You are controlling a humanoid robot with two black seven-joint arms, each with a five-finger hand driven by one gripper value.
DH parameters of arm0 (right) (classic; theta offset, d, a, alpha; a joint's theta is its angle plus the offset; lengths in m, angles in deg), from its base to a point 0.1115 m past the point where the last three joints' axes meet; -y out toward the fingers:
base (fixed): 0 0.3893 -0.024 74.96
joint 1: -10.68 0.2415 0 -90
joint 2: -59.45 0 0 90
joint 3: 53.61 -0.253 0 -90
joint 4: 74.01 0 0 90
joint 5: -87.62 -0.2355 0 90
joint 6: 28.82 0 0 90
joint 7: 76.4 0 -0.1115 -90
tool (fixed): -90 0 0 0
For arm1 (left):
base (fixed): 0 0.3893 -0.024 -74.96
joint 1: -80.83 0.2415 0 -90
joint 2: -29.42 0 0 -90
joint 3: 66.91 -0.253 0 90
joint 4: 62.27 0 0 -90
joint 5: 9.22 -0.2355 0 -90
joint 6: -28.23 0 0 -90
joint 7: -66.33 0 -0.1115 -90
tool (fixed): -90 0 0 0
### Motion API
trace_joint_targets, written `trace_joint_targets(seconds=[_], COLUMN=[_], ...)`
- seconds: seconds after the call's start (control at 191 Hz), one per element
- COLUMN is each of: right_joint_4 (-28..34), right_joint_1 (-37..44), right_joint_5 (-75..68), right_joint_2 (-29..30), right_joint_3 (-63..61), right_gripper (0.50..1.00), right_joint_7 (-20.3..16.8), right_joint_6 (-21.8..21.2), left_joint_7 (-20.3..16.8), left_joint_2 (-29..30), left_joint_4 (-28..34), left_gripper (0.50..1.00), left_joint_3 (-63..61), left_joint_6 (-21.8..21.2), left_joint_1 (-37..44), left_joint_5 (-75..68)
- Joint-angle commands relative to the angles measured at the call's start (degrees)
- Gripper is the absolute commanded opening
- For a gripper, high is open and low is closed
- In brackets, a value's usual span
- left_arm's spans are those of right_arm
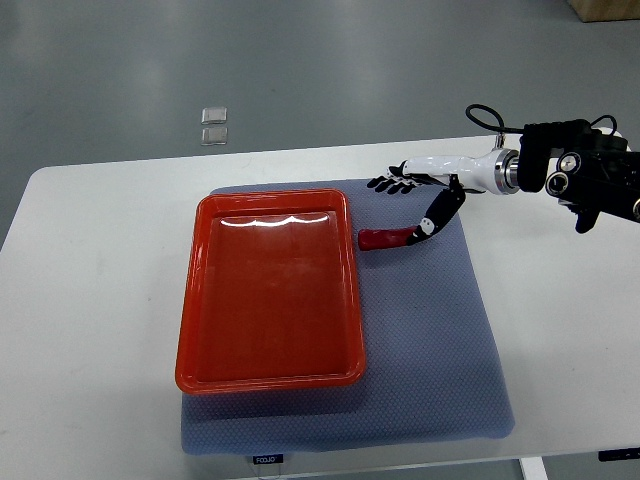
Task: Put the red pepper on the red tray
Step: 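Reach the right hand toward the red pepper beside the tray, then lower the right hand over the red pepper and close fingers around it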
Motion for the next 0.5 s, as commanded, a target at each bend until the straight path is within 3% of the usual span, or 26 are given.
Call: trace_joint_targets(seconds=[0.0,0.493], right_joint_4=[0.68,-2.48], right_joint_1=[4.07,3.46], right_joint_5=[1.16,1.25], right_joint_2=[0.46,8.36], right_joint_3=[5.98,10.12], right_gripper=[0.913,0.887], right_joint_7=[-1.78,-3.89], right_joint_6=[0.5,7.97], left_joint_7=[0.05,0.05], left_joint_2=[0.0,0.0], left_joint_4=[-0.06,-0.06], left_gripper=[1.0,1.0], left_joint_3=[-0.02,-0.02], left_joint_6=[-0.01,-0.01], left_joint_1=[0.0,0.0], left_joint_5=[-0.07,-0.07])
